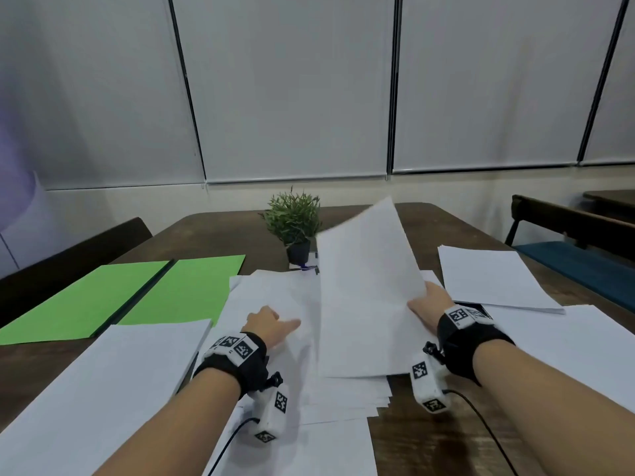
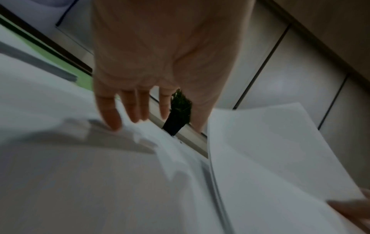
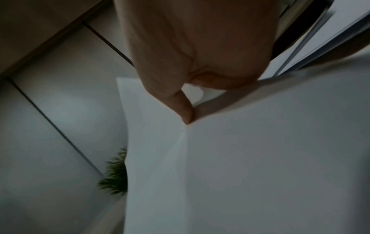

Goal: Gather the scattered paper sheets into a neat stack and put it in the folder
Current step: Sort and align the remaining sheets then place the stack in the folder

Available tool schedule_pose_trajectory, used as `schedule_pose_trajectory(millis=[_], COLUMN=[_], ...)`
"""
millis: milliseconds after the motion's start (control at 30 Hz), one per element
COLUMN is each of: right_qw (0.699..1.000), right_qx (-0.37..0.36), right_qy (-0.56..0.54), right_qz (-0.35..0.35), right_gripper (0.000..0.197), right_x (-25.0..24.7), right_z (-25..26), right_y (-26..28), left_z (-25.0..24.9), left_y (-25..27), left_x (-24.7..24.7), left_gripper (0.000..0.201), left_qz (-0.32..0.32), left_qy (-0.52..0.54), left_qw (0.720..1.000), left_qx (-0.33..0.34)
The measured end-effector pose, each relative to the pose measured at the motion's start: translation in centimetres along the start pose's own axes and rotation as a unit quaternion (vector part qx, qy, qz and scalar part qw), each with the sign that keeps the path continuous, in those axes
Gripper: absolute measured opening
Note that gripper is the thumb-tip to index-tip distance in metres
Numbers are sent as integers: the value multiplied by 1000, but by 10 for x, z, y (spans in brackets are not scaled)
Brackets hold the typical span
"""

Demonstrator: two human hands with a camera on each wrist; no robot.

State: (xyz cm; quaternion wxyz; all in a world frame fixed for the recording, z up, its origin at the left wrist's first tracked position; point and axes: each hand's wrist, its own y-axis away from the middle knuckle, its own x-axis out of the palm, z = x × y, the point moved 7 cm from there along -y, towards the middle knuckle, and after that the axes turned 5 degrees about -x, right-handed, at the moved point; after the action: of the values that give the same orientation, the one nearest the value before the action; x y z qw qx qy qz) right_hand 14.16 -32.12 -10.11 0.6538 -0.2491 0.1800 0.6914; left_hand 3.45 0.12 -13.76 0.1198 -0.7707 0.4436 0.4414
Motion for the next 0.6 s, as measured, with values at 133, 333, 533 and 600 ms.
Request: schedule_pose_trajectory(millis=[133, 333, 533, 600], right_qw=[984, 962, 964, 961], right_qx=[93, 156, 152, 139], right_qy=[130, 191, 191, 197], right_qz=[75, 119, 103, 133], right_gripper=[39, 53, 53, 55], right_x=[-2, 7, 9, 13], right_z=[-42, -60, -60, -67], right_y=[5, 1, -4, -10], left_z=[11, 12, 15, 14], left_y=[-9, -20, -18, -22], left_x=[15, 20, 15, 16], left_gripper=[105, 117, 122, 109], left_qz=[16, 10, -20, -3], left_qy=[-142, -131, -205, -205], left_qw=[988, 988, 973, 975], left_qx=[-63, -77, -99, -85])
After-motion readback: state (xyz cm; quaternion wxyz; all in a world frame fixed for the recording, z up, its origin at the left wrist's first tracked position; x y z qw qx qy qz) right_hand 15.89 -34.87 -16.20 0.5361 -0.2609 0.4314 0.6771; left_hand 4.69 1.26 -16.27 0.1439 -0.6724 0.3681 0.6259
